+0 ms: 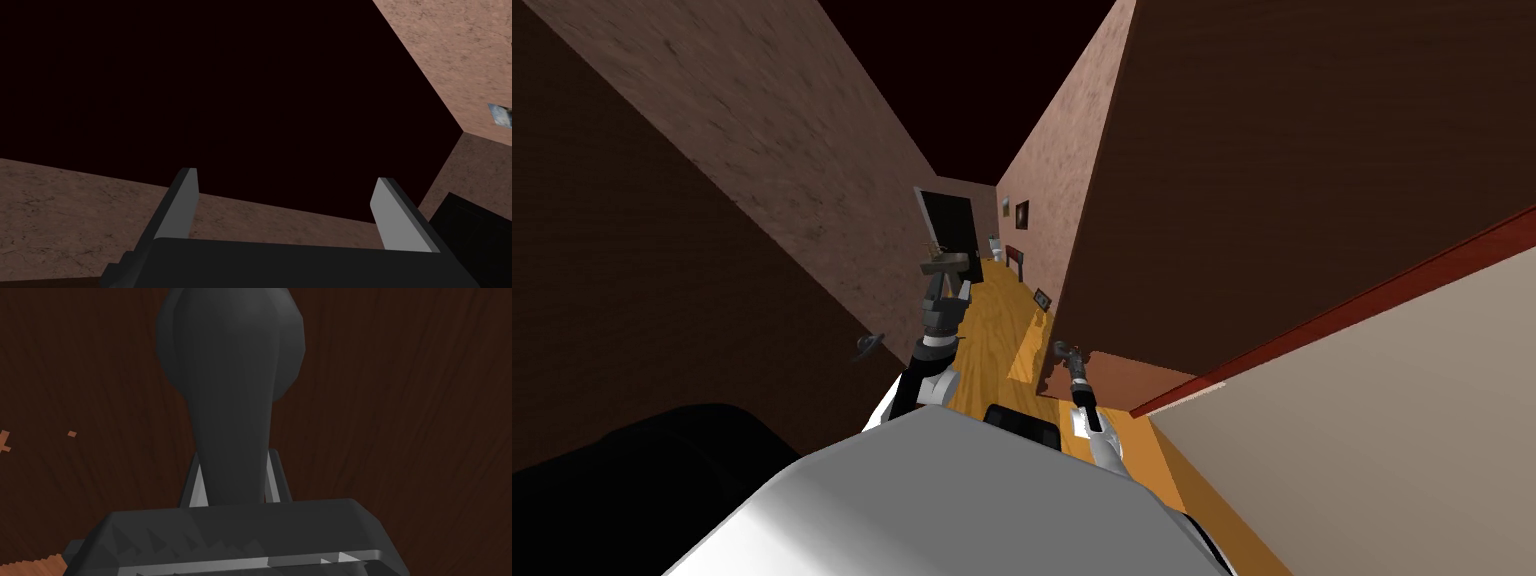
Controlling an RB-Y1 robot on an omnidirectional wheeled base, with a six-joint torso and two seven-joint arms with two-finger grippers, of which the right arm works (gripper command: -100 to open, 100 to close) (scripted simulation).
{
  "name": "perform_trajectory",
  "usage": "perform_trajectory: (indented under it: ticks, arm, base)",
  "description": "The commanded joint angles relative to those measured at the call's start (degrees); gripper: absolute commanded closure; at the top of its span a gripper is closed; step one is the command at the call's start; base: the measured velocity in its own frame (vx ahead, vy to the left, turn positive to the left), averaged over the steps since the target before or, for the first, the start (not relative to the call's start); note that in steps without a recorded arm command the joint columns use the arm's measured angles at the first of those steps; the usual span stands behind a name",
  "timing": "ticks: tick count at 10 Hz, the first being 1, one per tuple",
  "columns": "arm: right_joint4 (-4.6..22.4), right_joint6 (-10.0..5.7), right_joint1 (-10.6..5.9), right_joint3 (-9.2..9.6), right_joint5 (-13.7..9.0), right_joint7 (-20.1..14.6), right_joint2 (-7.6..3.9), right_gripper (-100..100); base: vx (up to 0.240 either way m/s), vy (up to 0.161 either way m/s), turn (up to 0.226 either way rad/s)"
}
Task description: Push the door open
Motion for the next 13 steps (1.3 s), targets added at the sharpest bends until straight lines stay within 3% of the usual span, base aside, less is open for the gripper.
perform_trajectory:
  ticks: [1,7,12,13]
  arm:
    - [-0.01,0.04,0.04,-0.65,-0.43,0.31,-0.33,100]
    - [-0.04,0.22,0.23,-3.44,-2.28,1.63,-0.84,100]
    - [-0.07,0.36,0.37,-5.54,-3.67,2.63,-0.43,100]
    - [-0.01,0.47,0.65,-5.68,-3.68,2.53,-0.98,100]
  base:
    - [0.101,0.026,-0.038]
    - [0.164,0.098,-0.048]
    - [0.163,0.094,-0.051]
    - [0.066,0.027,-0.038]
